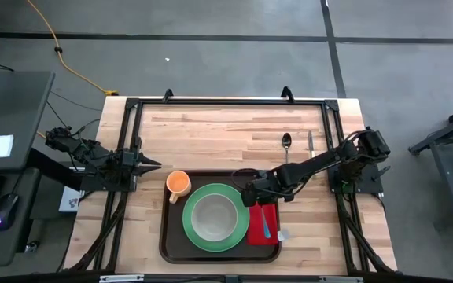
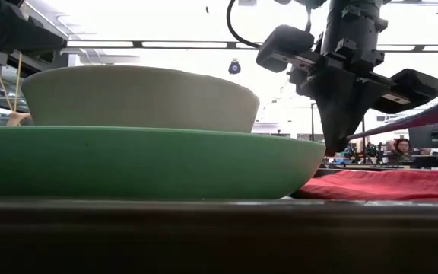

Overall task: Set up tray
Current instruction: Put the fork on the table napkin to the right of the green plate on the serving tray

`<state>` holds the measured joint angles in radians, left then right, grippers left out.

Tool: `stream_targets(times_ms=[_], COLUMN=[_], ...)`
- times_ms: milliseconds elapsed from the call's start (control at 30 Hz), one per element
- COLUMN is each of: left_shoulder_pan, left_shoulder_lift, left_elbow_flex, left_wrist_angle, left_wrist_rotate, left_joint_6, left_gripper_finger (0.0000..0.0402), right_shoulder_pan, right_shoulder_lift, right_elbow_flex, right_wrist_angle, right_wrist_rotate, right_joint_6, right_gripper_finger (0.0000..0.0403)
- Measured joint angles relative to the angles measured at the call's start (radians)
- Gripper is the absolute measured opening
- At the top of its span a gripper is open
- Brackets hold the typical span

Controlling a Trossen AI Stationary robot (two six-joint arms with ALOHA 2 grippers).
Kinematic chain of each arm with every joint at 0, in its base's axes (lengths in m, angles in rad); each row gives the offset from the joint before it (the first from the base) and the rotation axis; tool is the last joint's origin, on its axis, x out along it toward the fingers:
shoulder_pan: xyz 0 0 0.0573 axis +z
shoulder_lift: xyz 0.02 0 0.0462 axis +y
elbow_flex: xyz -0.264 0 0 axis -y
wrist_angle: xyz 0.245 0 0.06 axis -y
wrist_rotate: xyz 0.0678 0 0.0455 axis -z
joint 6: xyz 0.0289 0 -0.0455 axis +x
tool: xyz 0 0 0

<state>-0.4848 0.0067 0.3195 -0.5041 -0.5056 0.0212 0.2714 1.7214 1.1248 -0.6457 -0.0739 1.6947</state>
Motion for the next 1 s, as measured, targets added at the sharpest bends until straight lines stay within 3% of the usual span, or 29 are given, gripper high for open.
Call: stream_targets(times_ms=[1000], left_shoulder_pan=[0.0], left_shoulder_lift=[0.0], left_elbow_flex=[0.0], left_wrist_angle=[0.0], left_wrist_rotate=[0.0], left_joint_6=[0.019], left_gripper_finger=[0.0069], right_shoulder_pan=[0.0], right_shoulder_lift=[0.066], right_elbow_flex=[-0.01], right_wrist_angle=[-0.005], right_wrist_rotate=[0.006], right_joint_6=[0.006], right_gripper_finger=[0.0004])
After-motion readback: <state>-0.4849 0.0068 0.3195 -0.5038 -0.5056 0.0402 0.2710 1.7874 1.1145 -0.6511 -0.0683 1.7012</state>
